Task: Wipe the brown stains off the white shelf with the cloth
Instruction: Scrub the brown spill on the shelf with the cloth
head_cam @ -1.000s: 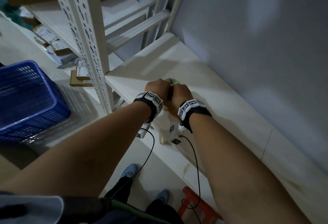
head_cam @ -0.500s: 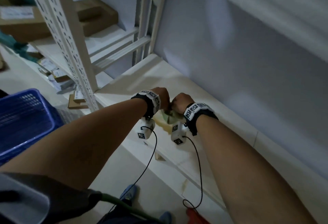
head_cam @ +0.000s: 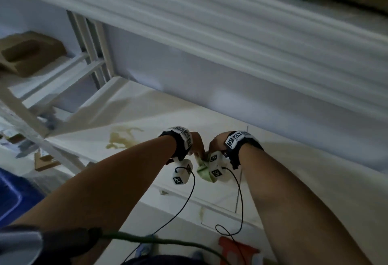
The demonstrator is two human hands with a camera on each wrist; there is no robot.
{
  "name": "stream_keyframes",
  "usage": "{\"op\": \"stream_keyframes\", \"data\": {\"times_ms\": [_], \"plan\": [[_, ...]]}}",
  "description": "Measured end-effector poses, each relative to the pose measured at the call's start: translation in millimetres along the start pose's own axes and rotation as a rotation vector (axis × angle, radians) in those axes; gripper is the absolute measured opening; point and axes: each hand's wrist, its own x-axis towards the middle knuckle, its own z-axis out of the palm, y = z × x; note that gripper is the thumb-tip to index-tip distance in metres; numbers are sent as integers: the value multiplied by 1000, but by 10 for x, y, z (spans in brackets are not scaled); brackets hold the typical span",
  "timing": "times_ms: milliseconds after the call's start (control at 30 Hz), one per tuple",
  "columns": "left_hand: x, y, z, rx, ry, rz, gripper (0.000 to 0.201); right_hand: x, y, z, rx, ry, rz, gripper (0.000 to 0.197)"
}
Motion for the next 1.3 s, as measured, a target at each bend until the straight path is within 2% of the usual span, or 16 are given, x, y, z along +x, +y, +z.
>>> {"op": "stream_keyframes", "data": {"times_ms": [33, 67, 133, 167, 233, 267, 367, 400, 467, 567, 700, 800, 967, 1067, 1200, 1300], "plan": [[70, 98, 75, -23, 1, -6, 38, -22, 123, 77, 100, -74, 53, 52], [113, 212, 165, -32, -13, -4, 37, -109, 191, 116, 70, -123, 25, 50], [231, 449, 360, 28, -36, 7, 33, -200, 399, 326, -81, -81, -32, 60], [273, 530, 449, 71, -33, 13, 30, -192, 503, 434, -145, -111, -20, 62], [325, 674, 605, 130, 9, 27, 25, -209, 636, 661, -50, -134, 30, 47], [342, 725, 669, 150, 39, 34, 26, -273, 691, 714, 75, -132, 67, 37], [342, 823, 805, 130, 128, 70, 28, -246, 867, 1022, 362, -16, 40, 30], [329, 843, 826, 110, 157, 79, 27, -214, 895, 1097, 411, 17, 7, 29], [307, 860, 867, 76, 212, 83, 25, -102, 919, 1193, 499, 102, 49, 28], [291, 830, 918, 93, 265, 79, 31, -139, 829, 1218, 554, 224, 37, 23], [238, 724, 982, 204, 286, 89, 34, -313, 709, 1349, 620, 437, -45, 2], [249, 689, 1042, 257, 251, 95, 35, -368, 610, 1578, 565, 581, -118, 9], [247, 806, 1139, 413, 170, 161, 31, -412, 554, 1886, 488, 597, -143, 37], [287, 854, 1158, 466, 141, 180, 26, -462, 569, 1931, 527, 596, -155, 31], [358, 876, 1164, 506, 160, 201, 22, -526, 577, 1970, 557, 606, -206, 35], [380, 936, 1212, 510, 185, 207, 23, -510, 575, 2009, 584, 631, -183, 21]]}}
